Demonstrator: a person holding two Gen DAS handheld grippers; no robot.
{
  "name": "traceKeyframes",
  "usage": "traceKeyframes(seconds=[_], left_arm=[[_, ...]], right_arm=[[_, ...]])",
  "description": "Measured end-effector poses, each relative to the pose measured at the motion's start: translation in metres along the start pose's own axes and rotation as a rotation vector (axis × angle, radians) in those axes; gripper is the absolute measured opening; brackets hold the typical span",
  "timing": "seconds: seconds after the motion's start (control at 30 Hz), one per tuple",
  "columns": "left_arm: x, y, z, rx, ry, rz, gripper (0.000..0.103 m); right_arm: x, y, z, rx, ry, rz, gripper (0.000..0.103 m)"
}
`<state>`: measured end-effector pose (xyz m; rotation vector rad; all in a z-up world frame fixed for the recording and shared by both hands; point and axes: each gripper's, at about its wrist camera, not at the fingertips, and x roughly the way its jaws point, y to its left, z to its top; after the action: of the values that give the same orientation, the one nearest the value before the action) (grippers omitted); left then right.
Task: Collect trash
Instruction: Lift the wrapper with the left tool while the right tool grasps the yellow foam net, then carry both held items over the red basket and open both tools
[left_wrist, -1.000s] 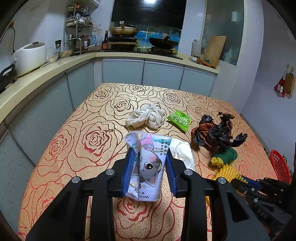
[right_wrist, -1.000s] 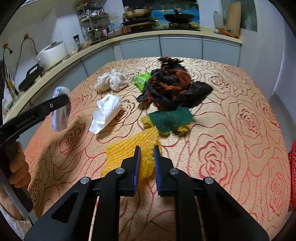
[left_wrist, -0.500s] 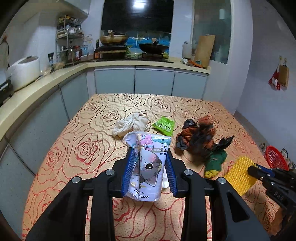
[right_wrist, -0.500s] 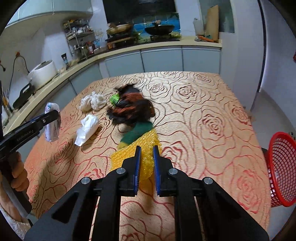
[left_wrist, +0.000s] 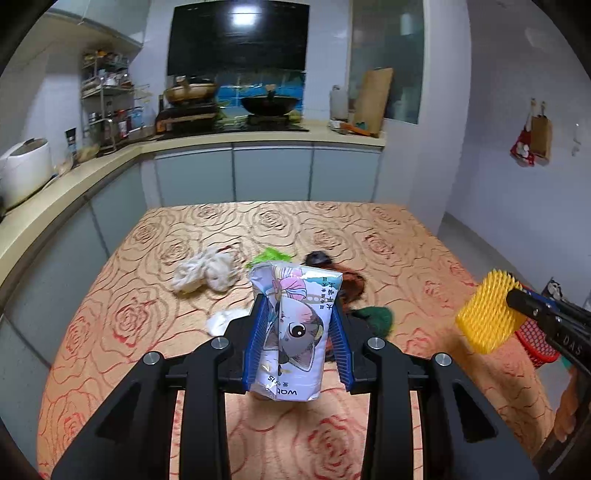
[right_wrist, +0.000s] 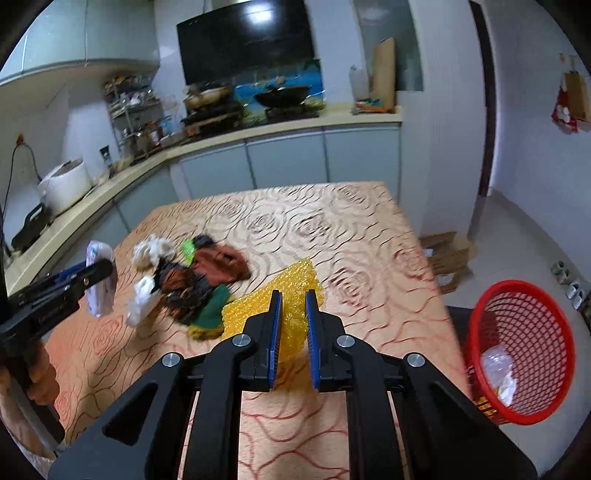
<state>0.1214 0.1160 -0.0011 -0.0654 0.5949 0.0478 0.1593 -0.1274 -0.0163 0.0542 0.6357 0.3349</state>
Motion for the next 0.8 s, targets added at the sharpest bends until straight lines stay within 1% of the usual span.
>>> traceKeyframes(seconds=[0.37,0.63,0.8], left_arm=[[0.006,-0.065,0.019,0.091,-0.027,-0.108,0.032],[0.014,-0.129,0.032,0.155,-0.041,-0.222,0.032],[0.015,-0.170,0.034,0.201,-0.048,-0.289,0.032]], right_arm=[[-0.033,-0.055,0.009,0.072,-0.074,-0.107,0.013],[-0.056,-0.103,0.008,0.126,-0.104,-0.215,0.013],[-0.073,-0.132,0.003,0.160,-0.119,-0.276,0.013]])
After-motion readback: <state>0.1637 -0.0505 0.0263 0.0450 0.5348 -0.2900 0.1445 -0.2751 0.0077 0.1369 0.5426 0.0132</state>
